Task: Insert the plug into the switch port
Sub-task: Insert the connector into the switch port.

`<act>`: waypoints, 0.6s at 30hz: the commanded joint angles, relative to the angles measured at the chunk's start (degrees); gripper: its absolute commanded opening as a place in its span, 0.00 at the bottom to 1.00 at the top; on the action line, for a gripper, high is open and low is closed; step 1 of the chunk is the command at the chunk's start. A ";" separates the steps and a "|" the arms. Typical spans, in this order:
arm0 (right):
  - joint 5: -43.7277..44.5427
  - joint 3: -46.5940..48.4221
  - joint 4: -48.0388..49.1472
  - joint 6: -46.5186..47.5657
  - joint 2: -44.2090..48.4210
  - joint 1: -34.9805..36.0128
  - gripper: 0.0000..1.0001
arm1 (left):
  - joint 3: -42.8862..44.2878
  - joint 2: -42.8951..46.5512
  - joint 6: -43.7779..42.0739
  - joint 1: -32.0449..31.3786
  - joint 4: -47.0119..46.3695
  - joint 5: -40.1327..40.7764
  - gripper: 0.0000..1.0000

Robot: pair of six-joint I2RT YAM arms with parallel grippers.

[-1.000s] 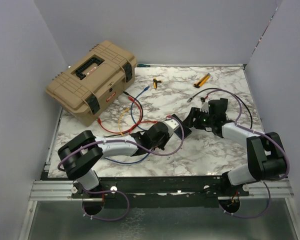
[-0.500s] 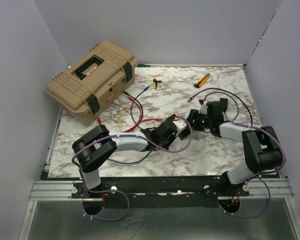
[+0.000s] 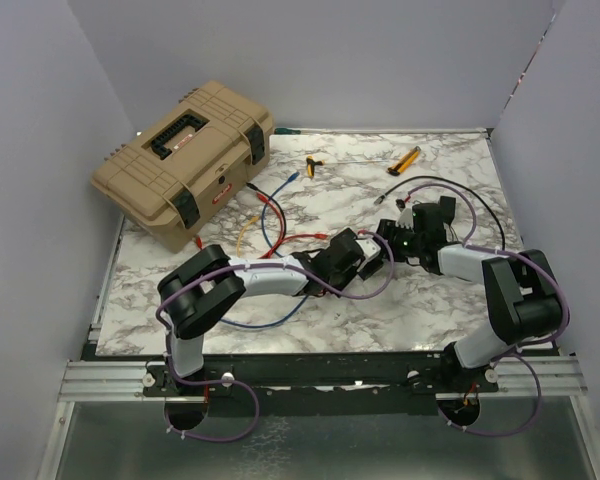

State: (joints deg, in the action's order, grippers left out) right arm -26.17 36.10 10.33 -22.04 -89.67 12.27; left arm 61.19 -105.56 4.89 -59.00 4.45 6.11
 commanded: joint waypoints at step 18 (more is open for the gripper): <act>-3.29 -0.68 1.74 0.98 -2.16 -0.24 0.57 | 7.45 -4.54 -0.14 -0.24 5.67 4.47 0.00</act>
State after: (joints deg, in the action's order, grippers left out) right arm -28.08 36.10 11.53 -21.96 -90.54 12.27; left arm 66.35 -108.57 4.69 -59.00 8.36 9.43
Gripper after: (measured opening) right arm 0.575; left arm 0.036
